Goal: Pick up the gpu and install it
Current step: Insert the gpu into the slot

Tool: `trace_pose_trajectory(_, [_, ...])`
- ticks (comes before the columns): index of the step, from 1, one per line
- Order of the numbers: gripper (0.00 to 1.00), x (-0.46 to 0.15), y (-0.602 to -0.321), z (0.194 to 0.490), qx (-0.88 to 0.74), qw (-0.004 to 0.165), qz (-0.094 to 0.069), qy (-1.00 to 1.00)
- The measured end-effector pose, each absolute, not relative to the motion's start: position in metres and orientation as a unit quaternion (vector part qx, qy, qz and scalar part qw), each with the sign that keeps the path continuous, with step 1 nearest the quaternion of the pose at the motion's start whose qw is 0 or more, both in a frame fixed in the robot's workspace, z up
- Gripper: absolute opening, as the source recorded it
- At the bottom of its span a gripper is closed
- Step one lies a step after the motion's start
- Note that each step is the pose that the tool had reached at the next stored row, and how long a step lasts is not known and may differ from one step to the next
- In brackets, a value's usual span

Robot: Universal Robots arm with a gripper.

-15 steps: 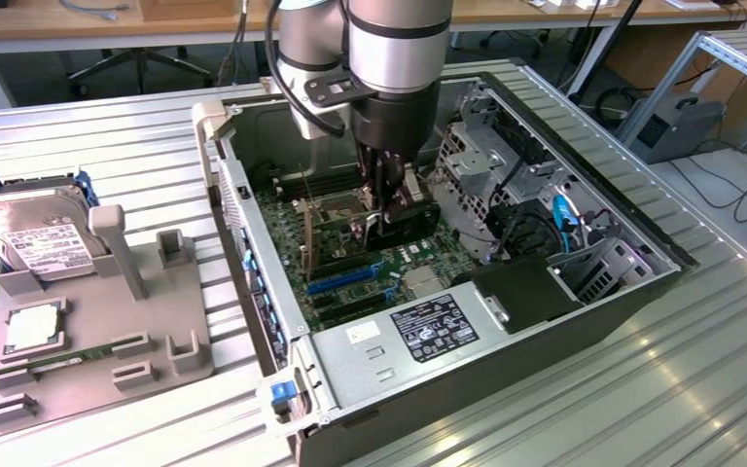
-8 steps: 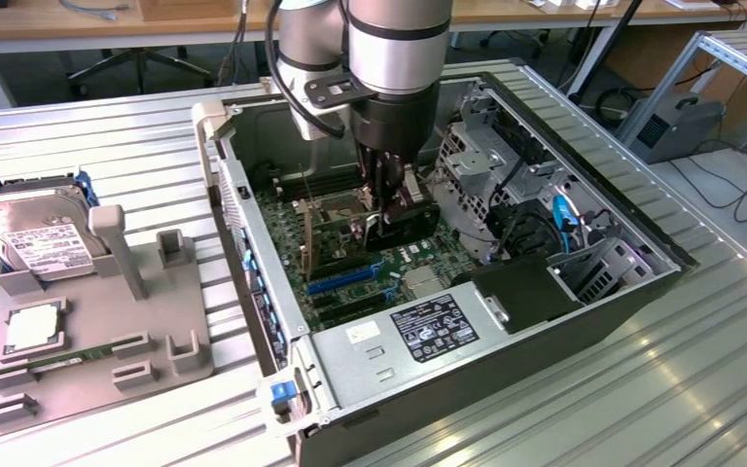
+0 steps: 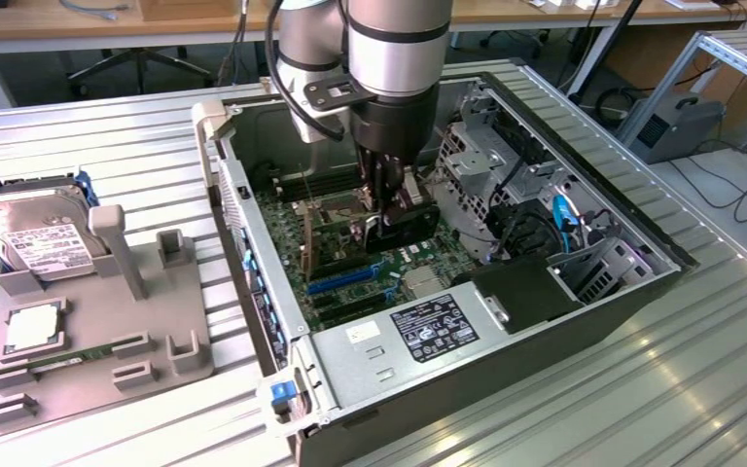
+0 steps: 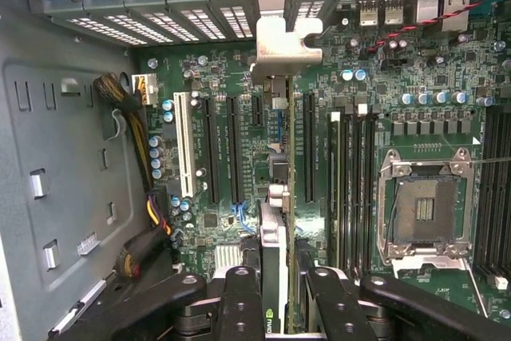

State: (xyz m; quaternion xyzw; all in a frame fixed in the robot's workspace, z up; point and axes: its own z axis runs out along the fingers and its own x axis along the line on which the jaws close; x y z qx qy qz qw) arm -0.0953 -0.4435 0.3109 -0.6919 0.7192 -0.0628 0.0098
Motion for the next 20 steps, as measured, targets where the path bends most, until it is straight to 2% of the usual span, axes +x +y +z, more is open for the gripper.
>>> trace_pose_trajectory(20, [0.27,-0.1007,-0.4435,0.3039,-0.692,0.009,-0.063,0.719])
